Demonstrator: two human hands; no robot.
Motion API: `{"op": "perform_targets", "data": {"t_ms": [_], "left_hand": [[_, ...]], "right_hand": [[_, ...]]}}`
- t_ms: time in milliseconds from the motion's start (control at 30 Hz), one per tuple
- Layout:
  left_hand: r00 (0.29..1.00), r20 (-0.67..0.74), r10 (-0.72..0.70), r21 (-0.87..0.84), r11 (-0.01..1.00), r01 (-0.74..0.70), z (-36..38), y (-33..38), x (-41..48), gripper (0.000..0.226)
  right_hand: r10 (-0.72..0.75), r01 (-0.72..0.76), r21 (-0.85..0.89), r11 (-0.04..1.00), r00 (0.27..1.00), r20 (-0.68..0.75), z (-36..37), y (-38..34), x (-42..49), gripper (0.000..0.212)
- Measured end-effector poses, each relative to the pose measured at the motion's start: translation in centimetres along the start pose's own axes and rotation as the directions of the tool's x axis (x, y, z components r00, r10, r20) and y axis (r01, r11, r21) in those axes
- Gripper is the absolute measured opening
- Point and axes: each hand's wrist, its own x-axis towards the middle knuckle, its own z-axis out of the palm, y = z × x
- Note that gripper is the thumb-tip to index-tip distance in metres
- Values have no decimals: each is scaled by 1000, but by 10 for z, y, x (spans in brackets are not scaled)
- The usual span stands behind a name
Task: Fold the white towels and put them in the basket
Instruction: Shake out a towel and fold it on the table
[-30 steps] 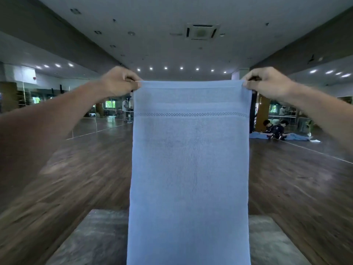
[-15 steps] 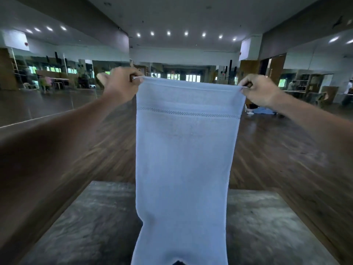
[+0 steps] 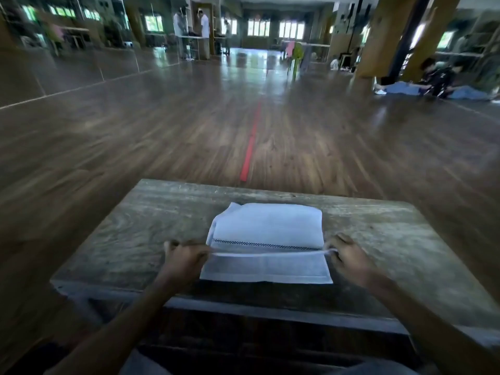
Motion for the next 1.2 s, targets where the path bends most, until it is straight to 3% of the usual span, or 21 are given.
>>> {"op": "perform_targets", "data": {"t_ms": [133, 300, 400, 533, 633, 800, 900, 967, 1067, 1200], "left_hand": [[998, -52, 30, -28, 999, -32, 28, -8, -32, 28], [991, -107, 84, -65, 994, -91, 25, -7, -37, 22], [989, -107, 105, -147, 982, -120, 22, -7, -47, 19], [978, -209, -1, -213, 976, -44, 14, 5, -55, 22], [968, -252, 12, -148, 988, -51, 15, 2, -61, 18], [967, -194, 164, -1, 986, -167, 16, -7, -74, 23], [967, -145, 211, 38, 977, -208, 13, -7, -80, 26], [967, -96, 235, 91, 970, -227, 11, -7, -85, 35], [975, -78, 209, 35, 978, -207, 8, -4, -90, 30], [977, -50, 207, 15, 978, -206, -3, 5, -96, 26]], "right_hand": [[84, -85, 3, 996, 993, 86, 38, 16, -30, 18], [100, -99, -69, 993, 995, 7, 42, 13, -45, 16], [100, -100, -8, 995, 995, -11, 37, 6, -53, 18], [206, -202, 93, 975, 978, -38, 24, -6, -50, 21], [112, -112, -1, 994, 987, -117, 31, -13, -50, 23], [-27, 12, -150, 989, 995, -98, 51, 0, -69, 25], [-52, 46, -238, 970, 998, -21, 50, 2, -83, 49], [-47, 52, -198, 979, 998, 32, 47, -1, -90, 64], [-25, 48, -171, 984, 991, 133, 42, -4, -98, 83], [-154, 147, -303, 942, 988, 2, 33, -7, -108, 57]]}}
